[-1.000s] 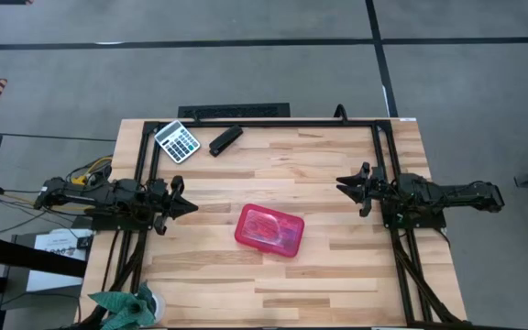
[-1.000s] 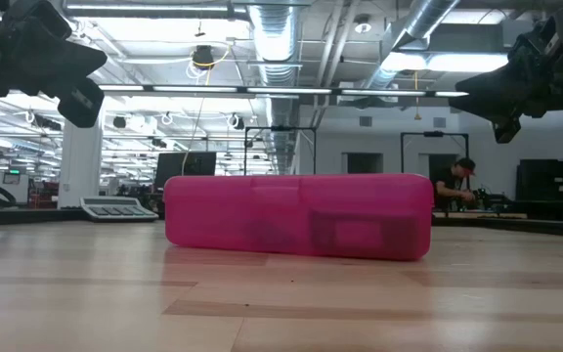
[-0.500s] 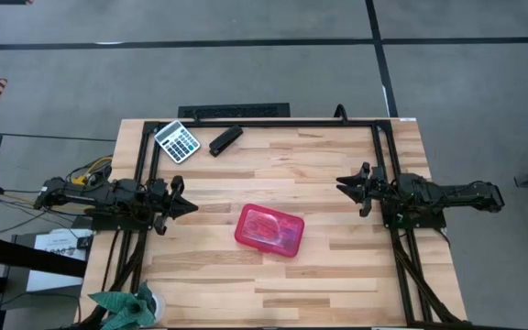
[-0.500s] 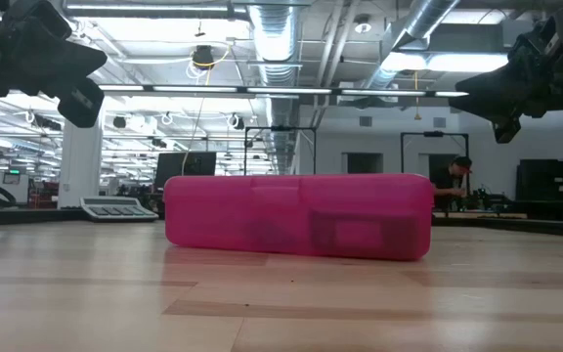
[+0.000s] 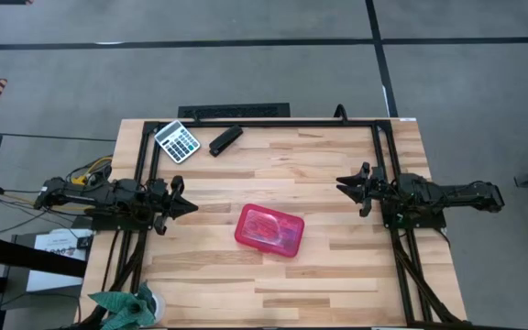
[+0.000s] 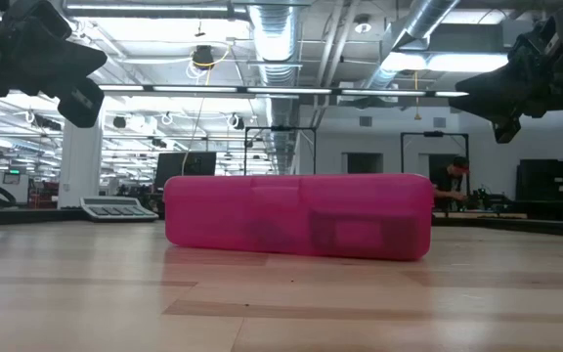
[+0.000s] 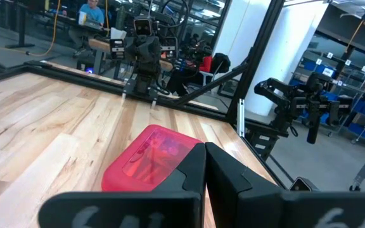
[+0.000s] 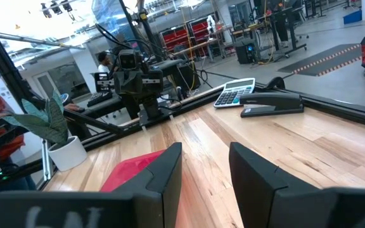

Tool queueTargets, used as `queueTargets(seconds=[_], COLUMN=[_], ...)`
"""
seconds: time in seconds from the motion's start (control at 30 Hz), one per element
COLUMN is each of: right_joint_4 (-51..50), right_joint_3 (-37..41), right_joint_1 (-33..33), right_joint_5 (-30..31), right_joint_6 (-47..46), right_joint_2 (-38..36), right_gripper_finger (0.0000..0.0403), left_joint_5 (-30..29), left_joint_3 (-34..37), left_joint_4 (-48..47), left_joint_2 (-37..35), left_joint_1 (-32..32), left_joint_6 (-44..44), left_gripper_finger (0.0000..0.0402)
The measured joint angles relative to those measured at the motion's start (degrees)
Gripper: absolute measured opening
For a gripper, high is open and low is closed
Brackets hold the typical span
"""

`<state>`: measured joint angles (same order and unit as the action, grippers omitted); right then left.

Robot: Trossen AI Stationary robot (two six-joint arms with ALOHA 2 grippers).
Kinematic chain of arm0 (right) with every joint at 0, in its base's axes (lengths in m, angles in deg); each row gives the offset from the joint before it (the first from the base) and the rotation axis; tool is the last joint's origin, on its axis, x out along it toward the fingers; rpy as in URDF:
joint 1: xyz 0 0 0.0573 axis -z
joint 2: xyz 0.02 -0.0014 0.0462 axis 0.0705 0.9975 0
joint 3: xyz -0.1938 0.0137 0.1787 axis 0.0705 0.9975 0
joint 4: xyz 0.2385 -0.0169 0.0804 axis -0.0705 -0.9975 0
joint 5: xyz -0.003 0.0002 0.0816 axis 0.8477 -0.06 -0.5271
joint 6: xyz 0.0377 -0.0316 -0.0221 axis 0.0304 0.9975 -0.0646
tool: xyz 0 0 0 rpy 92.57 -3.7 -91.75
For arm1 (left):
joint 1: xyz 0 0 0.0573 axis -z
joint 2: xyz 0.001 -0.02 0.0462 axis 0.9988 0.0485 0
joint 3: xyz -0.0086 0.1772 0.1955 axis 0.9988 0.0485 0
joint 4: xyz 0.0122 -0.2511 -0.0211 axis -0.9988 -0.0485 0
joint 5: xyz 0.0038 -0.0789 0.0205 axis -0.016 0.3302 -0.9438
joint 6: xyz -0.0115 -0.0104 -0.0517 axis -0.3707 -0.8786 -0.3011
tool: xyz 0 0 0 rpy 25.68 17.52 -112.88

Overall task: Pack school essentials
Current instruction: Return to Home Position

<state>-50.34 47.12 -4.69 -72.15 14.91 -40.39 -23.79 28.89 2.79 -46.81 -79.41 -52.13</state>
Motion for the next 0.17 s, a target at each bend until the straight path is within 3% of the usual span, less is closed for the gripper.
queueTargets(seconds=[0.17], right_joint_4=[0.0], right_joint_3=[0.02], right_joint_1=[0.0], right_joint_5=[0.02], right_joint_6=[0.0], right_joint_2=[-0.01], right_gripper_finger=[0.0144], left_joint_5=[0.0], left_joint_3=[-0.01], left_joint_4=[0.0], left_joint_2=[0.0], left_joint_1=[0.01], left_joint_6=[0.0], left_gripper_finger=[0.0])
